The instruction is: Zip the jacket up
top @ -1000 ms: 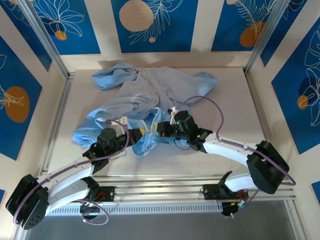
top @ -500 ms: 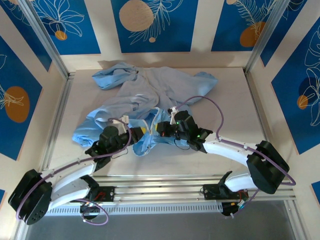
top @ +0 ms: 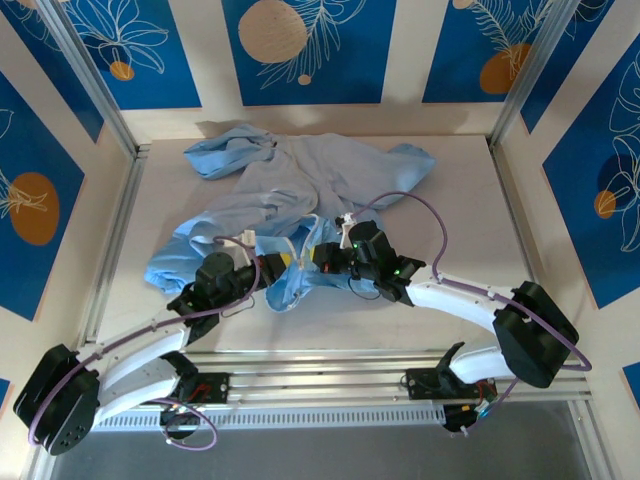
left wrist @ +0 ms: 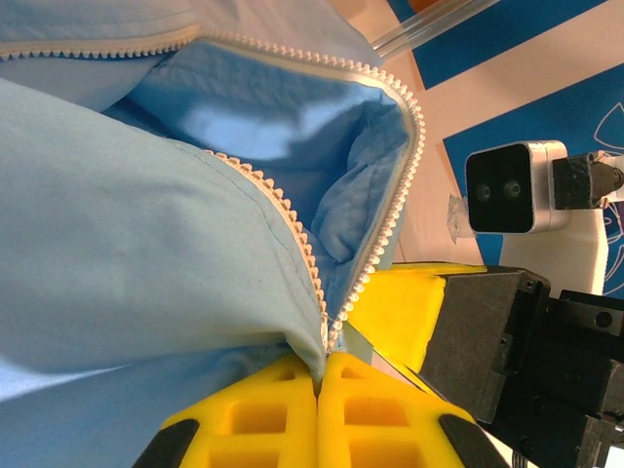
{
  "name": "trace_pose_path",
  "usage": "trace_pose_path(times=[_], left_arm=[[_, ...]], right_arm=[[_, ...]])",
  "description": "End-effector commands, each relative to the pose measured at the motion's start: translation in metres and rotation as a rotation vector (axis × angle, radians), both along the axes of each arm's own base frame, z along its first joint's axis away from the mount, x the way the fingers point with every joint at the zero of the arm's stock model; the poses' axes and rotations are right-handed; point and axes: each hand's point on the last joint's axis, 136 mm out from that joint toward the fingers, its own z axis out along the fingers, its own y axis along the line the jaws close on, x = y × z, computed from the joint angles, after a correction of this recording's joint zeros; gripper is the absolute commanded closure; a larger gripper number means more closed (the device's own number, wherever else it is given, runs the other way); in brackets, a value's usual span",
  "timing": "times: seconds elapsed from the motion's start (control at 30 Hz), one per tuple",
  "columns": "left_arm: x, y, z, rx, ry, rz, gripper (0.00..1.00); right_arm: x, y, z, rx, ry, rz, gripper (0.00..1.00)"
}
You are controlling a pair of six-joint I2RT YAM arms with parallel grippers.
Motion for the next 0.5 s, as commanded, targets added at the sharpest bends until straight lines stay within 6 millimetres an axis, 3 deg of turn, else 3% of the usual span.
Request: trace_pose_path(times=[0.0, 0.47], left_arm=[[0.0017, -0.0038, 0.0109, -0.021, -0.031, -0.001, 1.00], [0.0043, -0.0097, 0.0162, -0.034, -0.036, -0.019, 1.00]], right_arm=[[0.0040, 0.0044, 0.0132, 0.048, -0.035, 0.002, 1.00], [0.0036, 0.0045, 0.0128, 0.050, -0.033, 0.003, 1.00]])
